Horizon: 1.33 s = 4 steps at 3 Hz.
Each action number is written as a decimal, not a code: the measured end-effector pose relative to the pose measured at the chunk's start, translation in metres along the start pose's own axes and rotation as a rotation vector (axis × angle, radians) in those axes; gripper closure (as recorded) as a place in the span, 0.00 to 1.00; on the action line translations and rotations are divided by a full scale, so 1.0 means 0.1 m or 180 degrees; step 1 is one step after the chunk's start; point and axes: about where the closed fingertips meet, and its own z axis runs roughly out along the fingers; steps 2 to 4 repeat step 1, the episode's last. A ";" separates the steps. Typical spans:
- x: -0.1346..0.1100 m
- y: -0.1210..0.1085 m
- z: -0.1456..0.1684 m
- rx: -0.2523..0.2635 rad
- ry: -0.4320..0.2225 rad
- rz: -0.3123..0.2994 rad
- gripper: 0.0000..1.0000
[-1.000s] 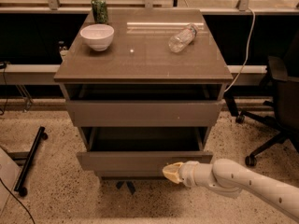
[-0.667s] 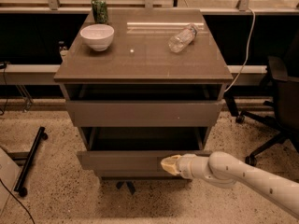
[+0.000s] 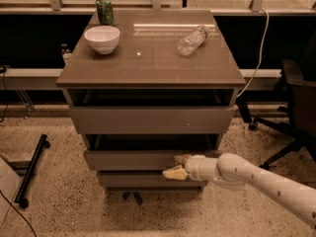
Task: Close middle drawer
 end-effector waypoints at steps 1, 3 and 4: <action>0.00 0.01 0.01 -0.0007 0.0000 -0.0001 0.00; 0.00 0.01 0.01 -0.0007 0.0000 -0.0001 0.00; 0.00 0.01 0.01 -0.0007 0.0000 -0.0001 0.00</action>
Offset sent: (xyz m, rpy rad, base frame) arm 0.0000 0.0000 0.0000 0.0000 0.0000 0.0000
